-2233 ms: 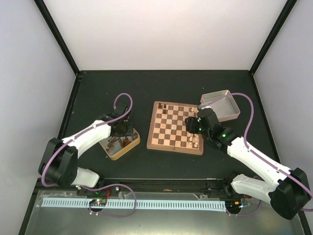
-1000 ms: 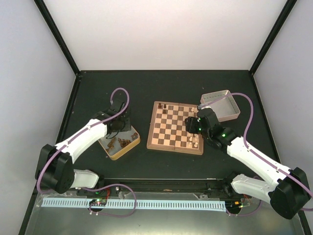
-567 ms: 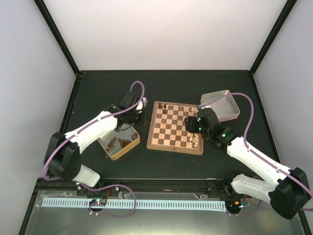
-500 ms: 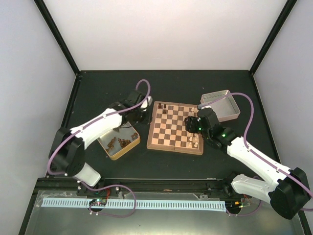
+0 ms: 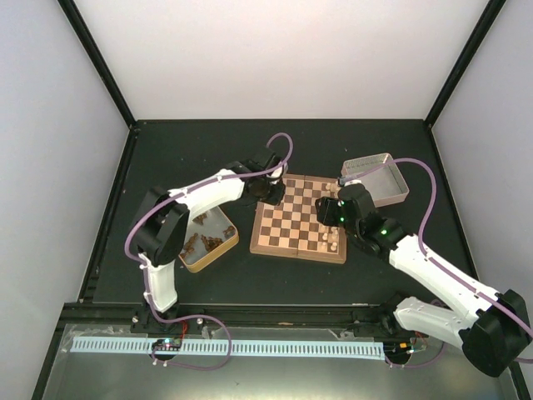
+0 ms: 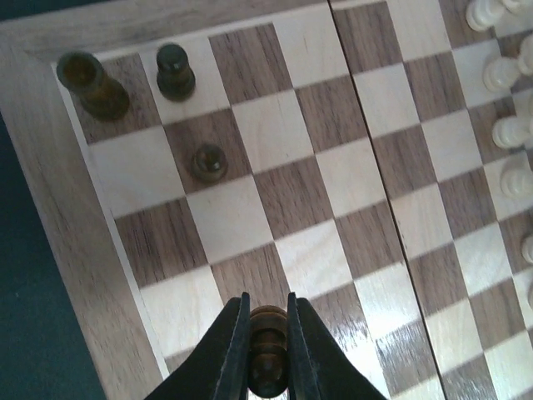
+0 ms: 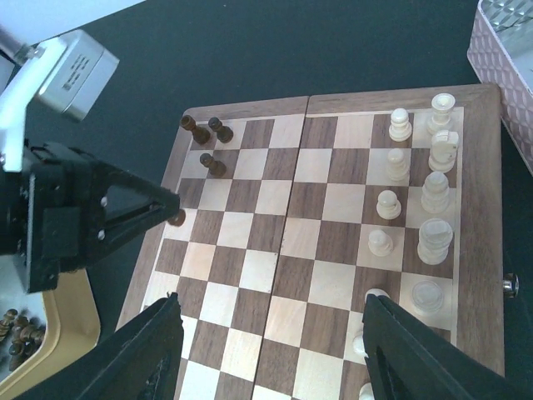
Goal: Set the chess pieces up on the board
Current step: Place the chess piece on the chessboard.
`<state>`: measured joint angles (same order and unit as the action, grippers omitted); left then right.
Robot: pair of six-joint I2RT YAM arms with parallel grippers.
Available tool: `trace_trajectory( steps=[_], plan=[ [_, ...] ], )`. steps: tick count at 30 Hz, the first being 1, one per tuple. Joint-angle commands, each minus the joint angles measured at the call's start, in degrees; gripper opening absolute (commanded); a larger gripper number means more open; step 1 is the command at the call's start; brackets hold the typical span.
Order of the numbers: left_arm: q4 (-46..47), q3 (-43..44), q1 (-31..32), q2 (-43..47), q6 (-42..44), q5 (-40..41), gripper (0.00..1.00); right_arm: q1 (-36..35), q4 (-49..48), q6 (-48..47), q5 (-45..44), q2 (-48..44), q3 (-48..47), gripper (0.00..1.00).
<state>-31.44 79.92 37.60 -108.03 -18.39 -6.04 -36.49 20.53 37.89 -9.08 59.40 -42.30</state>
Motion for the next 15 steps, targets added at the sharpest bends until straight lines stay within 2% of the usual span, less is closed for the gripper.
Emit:
trace_trajectory(
  steps=[1, 6, 15],
  plan=[
    [-1.48, 5.02, 0.34, -3.20, 0.33, 3.06, 0.07, 0.48, -1.10, 0.60, -1.56, -0.91, 0.54, 0.60],
    [-0.63, 5.89, 0.30, -5.19, -1.08, 5.07, 0.07, 0.47, -1.11, 0.52, -1.36, -0.69, 0.64, 0.60],
    [0.42, 8.17, 0.28, -7.86, -0.33, 2.99, 0.09, 0.52, -0.69, 0.18, -1.65, -0.73, 0.68, 0.60]
  ],
)
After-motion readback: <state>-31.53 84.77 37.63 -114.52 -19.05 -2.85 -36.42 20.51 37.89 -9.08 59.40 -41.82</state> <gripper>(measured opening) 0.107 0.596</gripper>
